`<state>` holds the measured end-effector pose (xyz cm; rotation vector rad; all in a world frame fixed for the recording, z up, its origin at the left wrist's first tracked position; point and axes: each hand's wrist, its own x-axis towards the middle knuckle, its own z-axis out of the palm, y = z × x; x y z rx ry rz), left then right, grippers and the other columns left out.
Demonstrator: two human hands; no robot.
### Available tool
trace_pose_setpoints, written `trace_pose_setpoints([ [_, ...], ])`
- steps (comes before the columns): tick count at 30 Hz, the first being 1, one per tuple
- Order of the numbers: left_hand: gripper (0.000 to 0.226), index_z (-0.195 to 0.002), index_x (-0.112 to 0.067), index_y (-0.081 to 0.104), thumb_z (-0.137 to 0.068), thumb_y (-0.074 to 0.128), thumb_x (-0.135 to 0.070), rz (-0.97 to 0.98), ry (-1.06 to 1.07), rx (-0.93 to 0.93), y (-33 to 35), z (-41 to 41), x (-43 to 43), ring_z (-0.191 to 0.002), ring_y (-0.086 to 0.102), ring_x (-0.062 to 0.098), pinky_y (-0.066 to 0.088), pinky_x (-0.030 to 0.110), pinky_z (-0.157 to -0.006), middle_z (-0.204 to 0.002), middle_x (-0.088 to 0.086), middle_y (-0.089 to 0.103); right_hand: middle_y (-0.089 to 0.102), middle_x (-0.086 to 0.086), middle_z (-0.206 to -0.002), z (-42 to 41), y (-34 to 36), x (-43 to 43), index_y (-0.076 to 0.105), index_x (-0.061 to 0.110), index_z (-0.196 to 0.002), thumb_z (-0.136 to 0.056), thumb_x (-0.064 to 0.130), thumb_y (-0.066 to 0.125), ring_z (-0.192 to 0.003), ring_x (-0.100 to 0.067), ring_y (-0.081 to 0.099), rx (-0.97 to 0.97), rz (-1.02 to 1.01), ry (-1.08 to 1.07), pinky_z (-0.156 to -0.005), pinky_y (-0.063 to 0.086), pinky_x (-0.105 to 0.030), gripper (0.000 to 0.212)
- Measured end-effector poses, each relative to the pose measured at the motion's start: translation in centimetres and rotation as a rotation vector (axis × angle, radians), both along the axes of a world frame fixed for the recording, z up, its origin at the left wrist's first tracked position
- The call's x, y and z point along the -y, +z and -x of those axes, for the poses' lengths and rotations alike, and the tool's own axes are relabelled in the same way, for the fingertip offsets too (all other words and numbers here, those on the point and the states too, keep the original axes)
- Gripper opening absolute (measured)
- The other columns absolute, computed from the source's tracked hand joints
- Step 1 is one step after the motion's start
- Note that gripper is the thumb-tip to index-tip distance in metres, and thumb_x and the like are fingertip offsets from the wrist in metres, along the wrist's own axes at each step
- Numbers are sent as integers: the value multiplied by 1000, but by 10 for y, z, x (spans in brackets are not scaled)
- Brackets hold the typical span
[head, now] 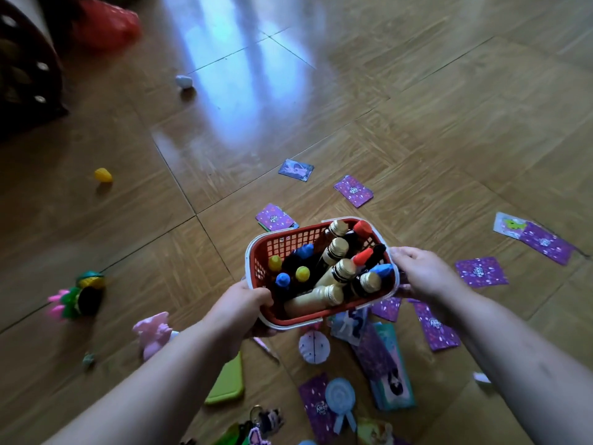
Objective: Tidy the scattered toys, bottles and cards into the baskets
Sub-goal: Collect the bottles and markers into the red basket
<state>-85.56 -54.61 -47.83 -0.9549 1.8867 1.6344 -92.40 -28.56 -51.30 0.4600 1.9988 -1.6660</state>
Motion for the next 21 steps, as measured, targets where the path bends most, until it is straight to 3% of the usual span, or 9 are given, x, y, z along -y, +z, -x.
trace_pose_setpoints([
  [6, 19, -101, -8, 57, -91, 44, 1, -92, -56, -10, -17, 49, -16, -58, 65, 22, 53, 26, -46, -78, 15, 66, 67, -9, -84, 35, -8, -20, 63, 13, -94, -100, 18, 48, -62, -12, 62, -45, 33, -125, -54, 50, -26, 17],
  [10, 14, -96, -14, 58, -97, 48, -5, -40, -53, -54, -28, 80, -26, -52, 63, 18, 50, 23, -42, -76, 11, 65, 67, -7, -83, 50, -17, -26, 63, 14, -93, -101, 13, 47, -54, -3, 64, -127, 11, -191, -44, 51, -21, 17],
  [16, 9, -95, -19, 59, -100, 52, -21, -50, -72, -97, -28, 110, -27, -56, 62, 13, 53, 21, -49, -80, 7, 67, 68, -5, -83, 71, -18, -28, 64, 18, -88, -100, 17, 49, -61, -10, 63, -211, -1, -270, -48, 52, -23, 19],
  [21, 6, -101, -16, 58, -99, 53, -14, -49, -82, -84, -32, 116, -23, -62, 62, 16, 55, 26, -55, -84, 10, 67, 70, -10, -87, 76, -28, -24, 64, 19, -88, -100, 18, 49, -65, -16, 64, -201, -26, -275, -53, 53, -28, 19],
])
